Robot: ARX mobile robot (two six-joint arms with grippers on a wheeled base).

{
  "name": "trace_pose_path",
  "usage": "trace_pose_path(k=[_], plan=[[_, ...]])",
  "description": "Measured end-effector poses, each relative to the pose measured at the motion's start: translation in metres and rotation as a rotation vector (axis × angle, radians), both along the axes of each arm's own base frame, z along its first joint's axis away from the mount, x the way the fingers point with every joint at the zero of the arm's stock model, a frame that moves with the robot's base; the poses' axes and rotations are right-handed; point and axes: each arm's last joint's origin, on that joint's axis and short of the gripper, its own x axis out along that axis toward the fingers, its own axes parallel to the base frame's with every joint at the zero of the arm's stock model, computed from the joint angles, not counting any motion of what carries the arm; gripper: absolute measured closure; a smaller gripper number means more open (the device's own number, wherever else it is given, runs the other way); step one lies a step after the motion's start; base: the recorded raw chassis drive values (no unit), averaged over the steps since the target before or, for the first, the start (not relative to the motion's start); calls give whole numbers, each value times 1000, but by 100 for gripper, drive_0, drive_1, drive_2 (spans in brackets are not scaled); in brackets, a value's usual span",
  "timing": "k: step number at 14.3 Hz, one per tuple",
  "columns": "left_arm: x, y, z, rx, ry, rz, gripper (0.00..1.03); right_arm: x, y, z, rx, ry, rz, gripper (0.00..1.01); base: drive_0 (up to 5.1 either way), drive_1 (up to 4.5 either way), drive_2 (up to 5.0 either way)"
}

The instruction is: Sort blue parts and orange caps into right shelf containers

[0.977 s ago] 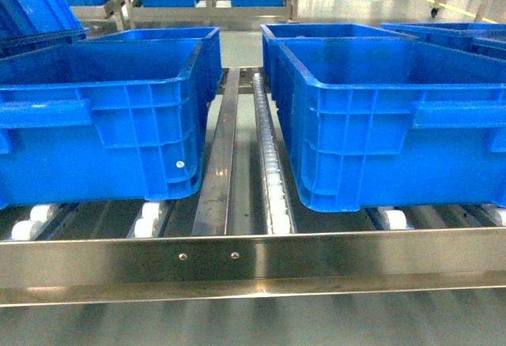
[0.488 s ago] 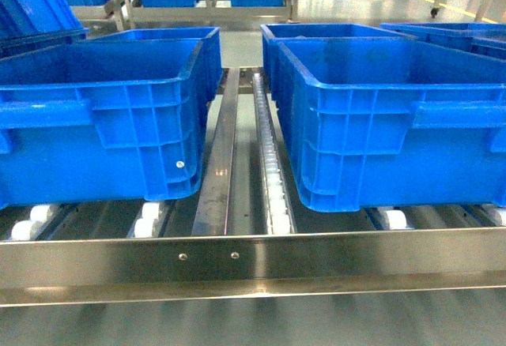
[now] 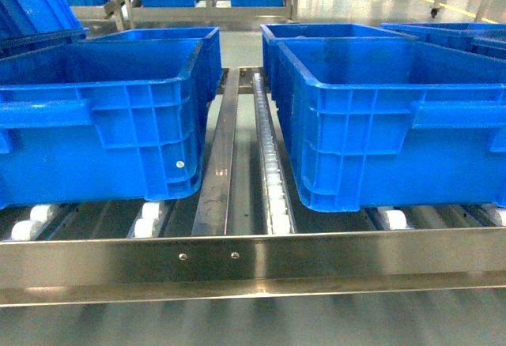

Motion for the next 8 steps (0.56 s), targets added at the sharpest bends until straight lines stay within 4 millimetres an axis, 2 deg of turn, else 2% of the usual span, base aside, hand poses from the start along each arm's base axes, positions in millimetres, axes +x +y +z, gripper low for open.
trace_pose_path(k=[8], plan=[[0,0,0,0,0,0,5,0,0,0,0,0,0,3,0,0,0]])
